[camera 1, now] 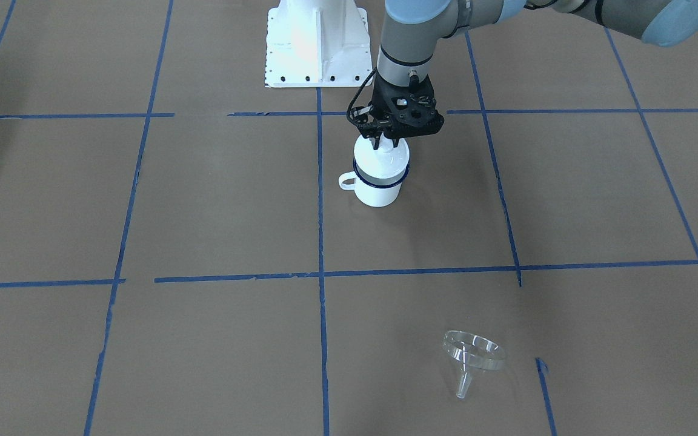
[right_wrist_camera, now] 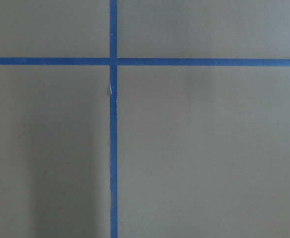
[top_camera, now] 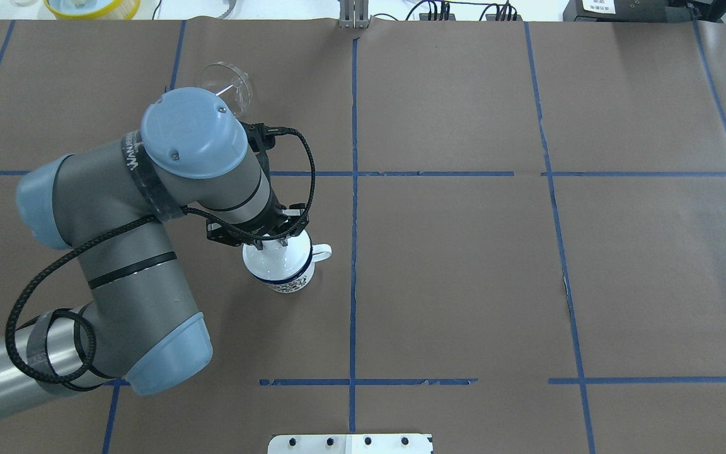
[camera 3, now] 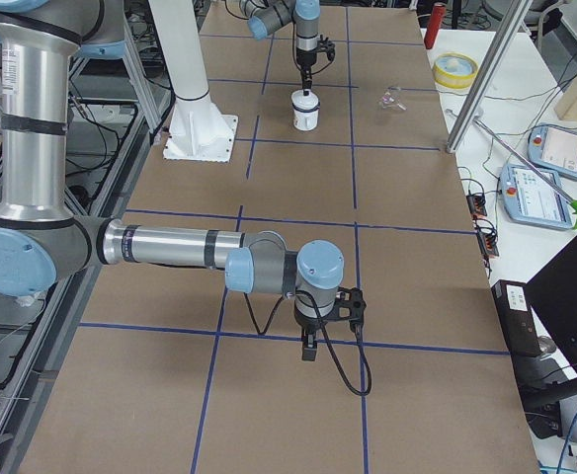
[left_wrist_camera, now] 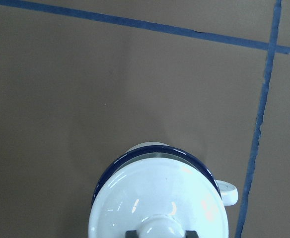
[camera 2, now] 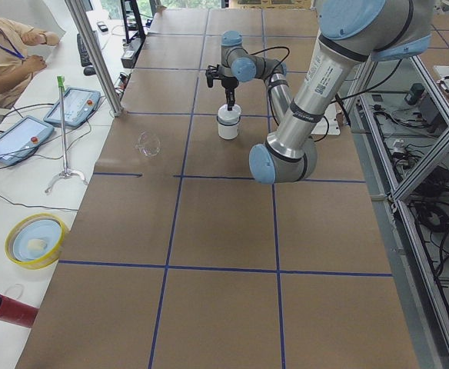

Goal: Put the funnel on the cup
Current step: 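Lift the lid off the mug and set it beside the mug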

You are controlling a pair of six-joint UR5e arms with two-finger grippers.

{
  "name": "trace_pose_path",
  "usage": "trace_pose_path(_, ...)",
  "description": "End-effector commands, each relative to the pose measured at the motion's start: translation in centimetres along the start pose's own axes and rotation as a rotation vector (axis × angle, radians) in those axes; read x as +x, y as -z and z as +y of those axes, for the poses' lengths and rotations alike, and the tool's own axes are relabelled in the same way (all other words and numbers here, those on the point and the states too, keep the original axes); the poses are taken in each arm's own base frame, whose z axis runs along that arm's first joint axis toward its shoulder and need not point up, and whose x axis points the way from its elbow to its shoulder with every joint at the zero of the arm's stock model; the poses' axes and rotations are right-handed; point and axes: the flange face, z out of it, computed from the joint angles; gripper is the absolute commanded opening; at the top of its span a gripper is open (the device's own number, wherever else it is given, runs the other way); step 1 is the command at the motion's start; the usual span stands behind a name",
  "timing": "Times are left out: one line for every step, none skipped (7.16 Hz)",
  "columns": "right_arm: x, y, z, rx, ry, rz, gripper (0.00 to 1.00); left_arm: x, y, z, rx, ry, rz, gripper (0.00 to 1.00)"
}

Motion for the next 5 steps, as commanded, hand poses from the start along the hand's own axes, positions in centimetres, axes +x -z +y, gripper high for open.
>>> trace_pose_path(0.0, 0.0, 0.0, 0.000, 0.000, 0.000, 1.00, -4.4, 6.2, -2.2, 0.080, -0.078, 0.031, 0.00)
trace_pose_path(0.0, 0.0, 0.0, 0.000, 0.000, 0.000, 1.00, -9.1, 6.3, -1.0, 0.079, -0.140, 0.012, 0.00)
trace_pose_path(0.0, 0.0, 0.0, 0.000, 0.000, 0.000, 1.00, -12.9, 5.0, -0.3, 0.070, -0.139, -0.020, 0.00)
trace_pose_path(0.0, -0.1, 0.0, -0.001, -0.001, 0.000, 1.00, -15.1, 2.7, -0.6, 0.071, -0.132, -0.021, 0.00)
trace_pose_path(0.0, 0.0, 0.0, 0.000, 0.000, 0.000, 1.00, -15.7, -0.6, -1.5, 0.078, -0.084, 0.000, 0.00)
